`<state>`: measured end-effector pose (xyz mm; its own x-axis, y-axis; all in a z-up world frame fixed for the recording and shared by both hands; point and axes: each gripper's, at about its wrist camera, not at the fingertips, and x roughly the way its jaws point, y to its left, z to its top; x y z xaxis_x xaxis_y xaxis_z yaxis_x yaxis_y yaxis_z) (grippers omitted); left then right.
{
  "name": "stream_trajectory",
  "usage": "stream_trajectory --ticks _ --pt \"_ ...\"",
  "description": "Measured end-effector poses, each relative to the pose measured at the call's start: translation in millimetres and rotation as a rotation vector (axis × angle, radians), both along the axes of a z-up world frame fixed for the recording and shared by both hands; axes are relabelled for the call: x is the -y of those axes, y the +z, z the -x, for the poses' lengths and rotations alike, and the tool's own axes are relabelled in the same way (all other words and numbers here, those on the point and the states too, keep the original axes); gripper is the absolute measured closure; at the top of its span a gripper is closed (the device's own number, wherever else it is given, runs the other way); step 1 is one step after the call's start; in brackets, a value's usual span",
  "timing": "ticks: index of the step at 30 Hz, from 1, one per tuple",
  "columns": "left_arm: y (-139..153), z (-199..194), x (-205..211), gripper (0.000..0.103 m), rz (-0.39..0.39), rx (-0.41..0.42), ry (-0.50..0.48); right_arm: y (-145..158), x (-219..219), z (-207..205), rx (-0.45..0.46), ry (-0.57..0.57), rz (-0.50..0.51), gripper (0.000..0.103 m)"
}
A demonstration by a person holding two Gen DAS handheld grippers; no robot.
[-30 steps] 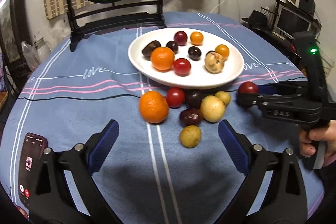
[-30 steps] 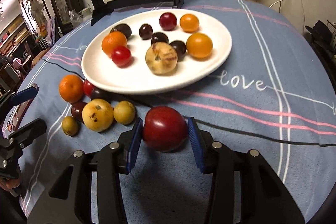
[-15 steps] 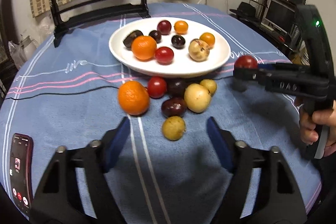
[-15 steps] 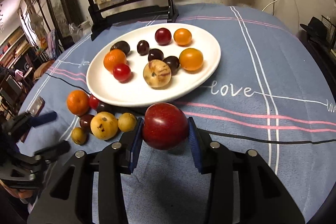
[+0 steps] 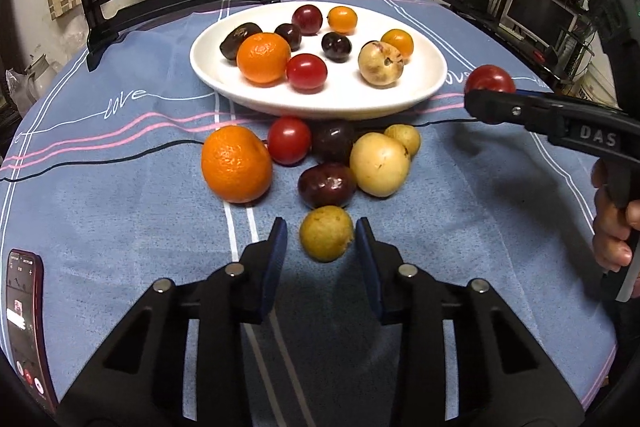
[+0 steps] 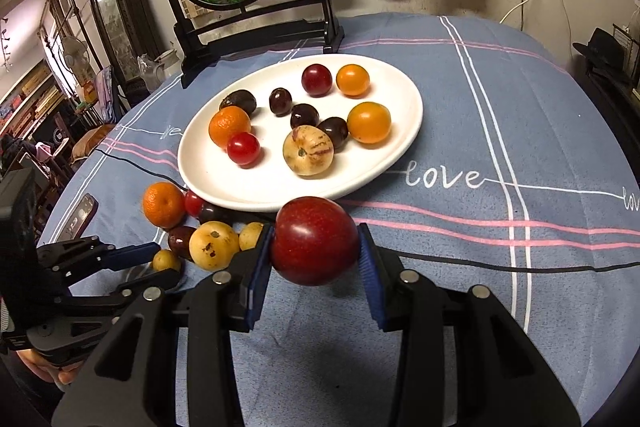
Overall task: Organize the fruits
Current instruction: 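Grasp the large red fruit with the right tool while the left tool grasps a small yellow fruit, then carry both fruits onto the plate and open both tools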
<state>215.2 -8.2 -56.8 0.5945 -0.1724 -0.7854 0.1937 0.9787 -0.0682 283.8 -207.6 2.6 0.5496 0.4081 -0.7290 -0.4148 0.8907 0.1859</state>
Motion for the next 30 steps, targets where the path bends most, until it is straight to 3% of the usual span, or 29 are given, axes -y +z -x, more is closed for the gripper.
stream_trajectory --ticks 17,25,30 --pt "-4 -1 6 0.076 -0.029 0.001 -0.011 2 0 2 0.000 -0.002 -0.004 0.062" --pt "7 11 -2 0.076 0.047 0.028 -0.002 -1 0 3 0.006 0.001 0.002 0.062" --pt "18 19 -6 0.076 0.096 0.060 0.011 7 -5 16 0.040 0.047 -0.046 0.062"
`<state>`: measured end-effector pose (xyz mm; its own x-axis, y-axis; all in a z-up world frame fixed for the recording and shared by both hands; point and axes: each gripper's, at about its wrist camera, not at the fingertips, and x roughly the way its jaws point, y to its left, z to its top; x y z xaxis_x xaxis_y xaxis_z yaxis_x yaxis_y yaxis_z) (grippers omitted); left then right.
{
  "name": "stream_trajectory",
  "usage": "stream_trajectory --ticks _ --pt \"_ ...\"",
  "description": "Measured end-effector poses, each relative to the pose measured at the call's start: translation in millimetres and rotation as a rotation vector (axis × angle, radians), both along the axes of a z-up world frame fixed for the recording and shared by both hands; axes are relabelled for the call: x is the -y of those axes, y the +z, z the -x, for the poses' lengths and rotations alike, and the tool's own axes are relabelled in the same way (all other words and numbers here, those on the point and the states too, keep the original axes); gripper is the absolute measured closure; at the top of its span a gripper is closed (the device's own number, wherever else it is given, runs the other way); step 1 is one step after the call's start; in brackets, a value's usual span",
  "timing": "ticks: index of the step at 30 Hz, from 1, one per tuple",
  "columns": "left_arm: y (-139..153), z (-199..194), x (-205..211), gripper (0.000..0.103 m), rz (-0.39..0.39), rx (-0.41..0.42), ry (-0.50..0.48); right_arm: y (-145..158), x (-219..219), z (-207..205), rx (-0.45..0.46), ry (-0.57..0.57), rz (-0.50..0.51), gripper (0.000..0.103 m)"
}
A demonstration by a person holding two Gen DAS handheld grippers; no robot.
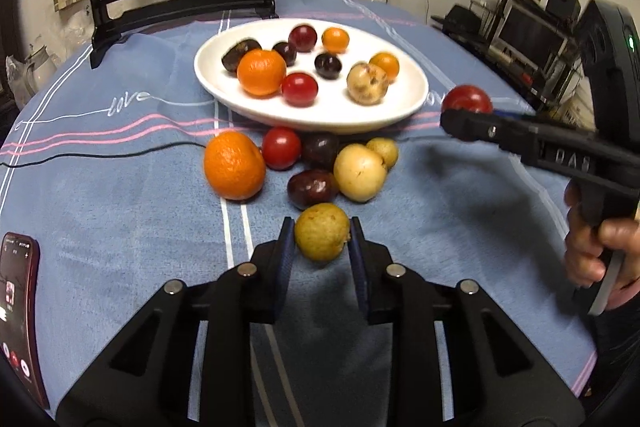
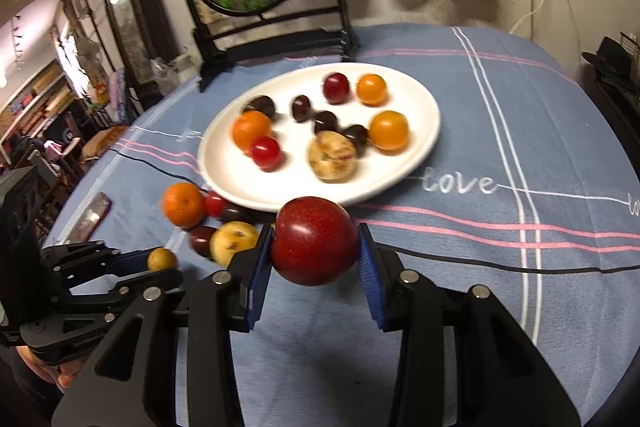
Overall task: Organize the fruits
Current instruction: 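Carry both fruits onto the plate and open both tools, then grasp the pale pear-like fruit with the right tool while the left tool grasps a tangerine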
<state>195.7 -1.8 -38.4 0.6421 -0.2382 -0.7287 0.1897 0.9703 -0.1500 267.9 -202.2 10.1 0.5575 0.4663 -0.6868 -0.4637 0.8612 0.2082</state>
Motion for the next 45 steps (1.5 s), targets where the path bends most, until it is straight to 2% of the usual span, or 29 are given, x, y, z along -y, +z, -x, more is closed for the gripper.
stream_trajectory --ticks 3,8,14,19,21,22,23,25,27,30,33,36,38,41,45 --pt "17 -2 -2 0.076 0.041 0.041 0.005 12 -4 6 0.049 0.019 -0.036 0.061" --pt "51 -54 1 0.076 0.048 0.090 0.048 37 -5 -18 0.150 -0.051 -0.102 0.061" --pt "49 -127 9 0.076 0.043 0.067 0.092 18 -8 -83 0.108 -0.130 -0.057 0.061" --pt "38 -150 11 0.076 0.015 0.033 0.118 -1 -8 -107 0.065 -0.141 -0.021 0.061" --pt "37 -151 10 0.076 0.008 0.029 0.121 -2 -8 -111 0.068 -0.149 -0.011 0.061" --pt "37 -151 9 0.071 -0.009 0.031 0.137 -2 -8 -112 0.065 -0.153 -0.009 0.059" --pt "39 -148 9 0.046 -0.022 0.037 0.149 -2 -7 -112 0.058 -0.156 -0.008 0.056" --pt "48 -137 6 0.017 -0.055 0.085 0.193 2 -4 -108 0.057 -0.153 -0.024 0.054" --pt "61 -121 3 0.017 -0.077 0.135 0.209 11 -2 -98 0.080 -0.147 -0.053 0.052" --pt "71 -99 -3 0.010 -0.092 0.174 0.215 22 -4 -76 0.109 -0.107 -0.076 0.052" --pt "66 -82 -15 0.008 -0.121 0.178 0.229 30 -7 -52 0.131 -0.071 -0.111 0.052" --pt "51 -69 -33 0.007 -0.166 0.157 0.288 30 -12 -31 0.111 -0.015 -0.139 0.052" --pt "43 -63 -49 0.007 -0.136 0.113 0.313 24 -18 -21 0.098 0.018 -0.114 0.052" --pt "40 -59 -71 0.007 -0.037 0.082 0.343 10 -33 -15 0.049 0.040 -0.030 0.052" --pt "41 -57 -79 0.007 -0.032 0.085 0.392 -1 -49 -7 0.005 0.091 0.009 0.052"
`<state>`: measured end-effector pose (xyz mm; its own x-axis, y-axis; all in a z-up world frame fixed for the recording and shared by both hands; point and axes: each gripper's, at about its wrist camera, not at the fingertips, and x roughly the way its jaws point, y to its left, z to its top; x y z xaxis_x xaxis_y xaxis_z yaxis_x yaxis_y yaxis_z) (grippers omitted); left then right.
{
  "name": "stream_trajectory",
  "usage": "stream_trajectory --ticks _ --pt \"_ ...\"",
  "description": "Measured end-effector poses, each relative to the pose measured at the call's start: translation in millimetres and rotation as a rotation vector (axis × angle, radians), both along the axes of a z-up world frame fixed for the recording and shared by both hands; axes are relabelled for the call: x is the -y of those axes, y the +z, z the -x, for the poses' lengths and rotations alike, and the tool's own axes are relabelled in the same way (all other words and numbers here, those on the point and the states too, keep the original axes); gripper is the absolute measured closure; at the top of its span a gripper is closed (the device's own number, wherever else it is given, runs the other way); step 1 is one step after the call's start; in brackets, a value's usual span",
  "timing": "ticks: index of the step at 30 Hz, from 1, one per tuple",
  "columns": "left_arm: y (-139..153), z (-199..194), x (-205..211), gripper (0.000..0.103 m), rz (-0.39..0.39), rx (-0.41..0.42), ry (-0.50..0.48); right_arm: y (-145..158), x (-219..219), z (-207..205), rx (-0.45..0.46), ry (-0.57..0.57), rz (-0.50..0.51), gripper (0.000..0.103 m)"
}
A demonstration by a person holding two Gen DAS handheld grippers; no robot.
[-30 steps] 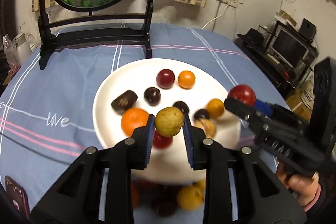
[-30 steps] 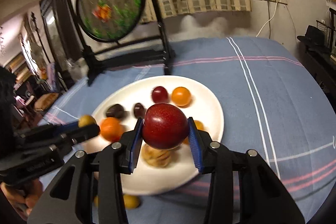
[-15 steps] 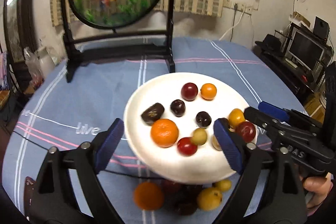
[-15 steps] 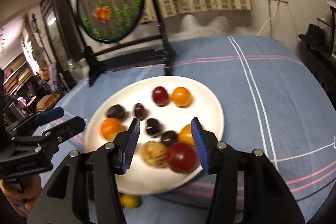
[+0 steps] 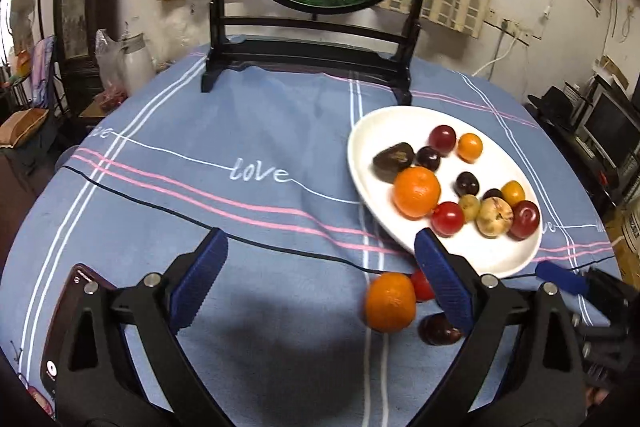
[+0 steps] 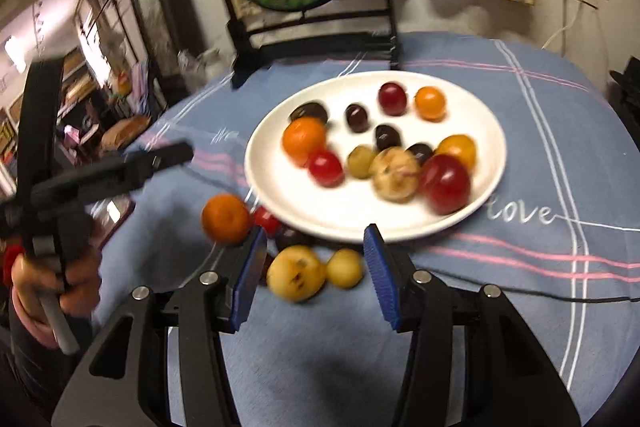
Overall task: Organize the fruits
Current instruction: 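Grasp the pale pear-like fruit with the right tool while the left tool grasps a tangerine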
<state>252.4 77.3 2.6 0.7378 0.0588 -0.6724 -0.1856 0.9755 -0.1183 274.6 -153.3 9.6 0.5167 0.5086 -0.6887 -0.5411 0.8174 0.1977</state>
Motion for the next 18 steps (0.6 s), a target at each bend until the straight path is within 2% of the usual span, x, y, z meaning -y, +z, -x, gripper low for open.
stream_trajectory --ticks 3,7,11,16,18 --pt "3 3 2 0.007 -0.007 0.015 -0.003 -4 -8 7 -0.008 -0.013 0.055 0.052" --pt "5 5 7 0.007 -0.034 0.026 -0.005 -17 -6 9 -0.108 -0.018 0.036 0.056" --pt "6 6 7 0.007 -0.035 0.026 -0.010 -25 -8 12 -0.145 -0.009 0.044 0.058" --pt "7 7 6 0.007 -0.023 0.029 -0.018 -33 -6 4 -0.229 0.005 -0.046 0.063" --pt "7 7 7 0.007 -0.022 0.028 -0.021 -35 -7 2 -0.234 -0.002 -0.055 0.063"
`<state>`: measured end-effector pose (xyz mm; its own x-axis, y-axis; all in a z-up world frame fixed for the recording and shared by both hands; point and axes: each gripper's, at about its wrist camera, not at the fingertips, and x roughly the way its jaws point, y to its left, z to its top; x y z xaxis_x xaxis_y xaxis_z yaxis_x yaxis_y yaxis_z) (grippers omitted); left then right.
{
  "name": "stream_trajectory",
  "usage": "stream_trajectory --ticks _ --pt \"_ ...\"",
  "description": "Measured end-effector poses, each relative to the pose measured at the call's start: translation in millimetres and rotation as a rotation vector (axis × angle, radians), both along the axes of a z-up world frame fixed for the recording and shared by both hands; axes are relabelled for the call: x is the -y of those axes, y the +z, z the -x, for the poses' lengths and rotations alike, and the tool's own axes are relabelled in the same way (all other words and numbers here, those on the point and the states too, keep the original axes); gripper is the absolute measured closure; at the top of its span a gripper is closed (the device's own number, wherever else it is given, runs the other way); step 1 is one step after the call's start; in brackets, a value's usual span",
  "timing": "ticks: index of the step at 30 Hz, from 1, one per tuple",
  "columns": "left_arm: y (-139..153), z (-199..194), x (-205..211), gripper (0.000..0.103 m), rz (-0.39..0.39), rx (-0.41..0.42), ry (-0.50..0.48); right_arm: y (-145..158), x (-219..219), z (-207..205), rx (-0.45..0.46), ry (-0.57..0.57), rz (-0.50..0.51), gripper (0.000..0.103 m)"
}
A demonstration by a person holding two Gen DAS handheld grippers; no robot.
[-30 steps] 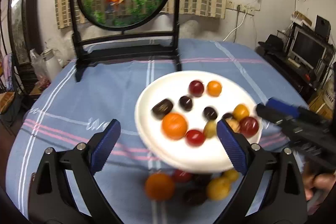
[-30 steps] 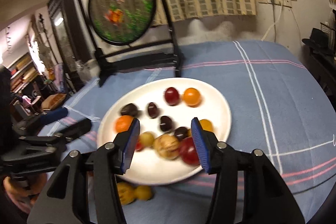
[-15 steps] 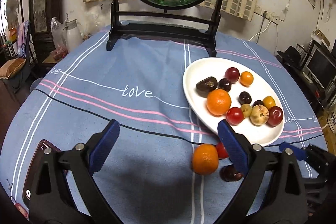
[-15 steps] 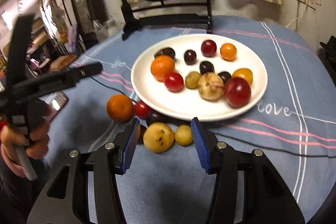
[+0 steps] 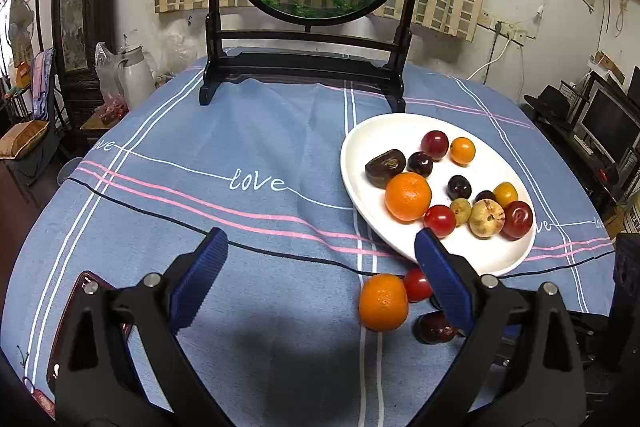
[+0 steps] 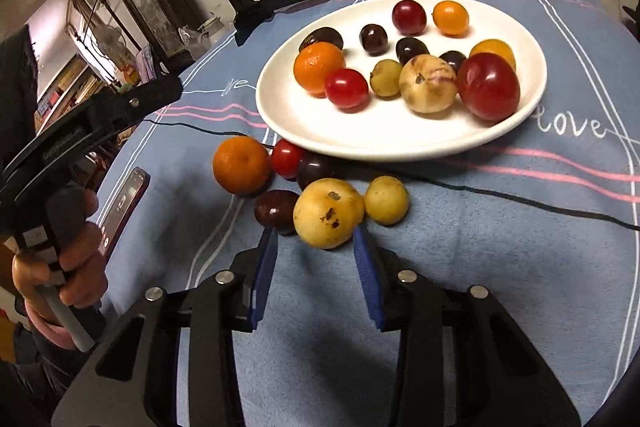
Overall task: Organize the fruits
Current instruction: 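Grasp the pale pear-like fruit with the right tool while the left tool grasps a tangerine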
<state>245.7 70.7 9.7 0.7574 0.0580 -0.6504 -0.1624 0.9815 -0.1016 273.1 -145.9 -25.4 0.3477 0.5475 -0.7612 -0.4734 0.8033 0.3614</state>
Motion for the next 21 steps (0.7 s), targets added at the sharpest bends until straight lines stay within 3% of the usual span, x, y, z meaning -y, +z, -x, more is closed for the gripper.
stream_trajectory --ticks 11,15,18,21 --pt "4 3 -2 0.007 0.020 0.014 -0.004 -10 6 -16 -0.065 -0.064 -0.085 0.065" --pt "1 2 -3 0.007 0.029 0.002 -0.009 -4 9 -11 -0.040 -0.055 -0.073 0.066" --pt "-1 2 -2 0.007 0.024 -0.009 -0.028 9 19 -7 -0.014 -0.065 -0.118 0.066" --pt "-9 0 5 0.008 0.045 -0.044 -0.097 21 27 -4 0.043 -0.088 -0.112 0.066"
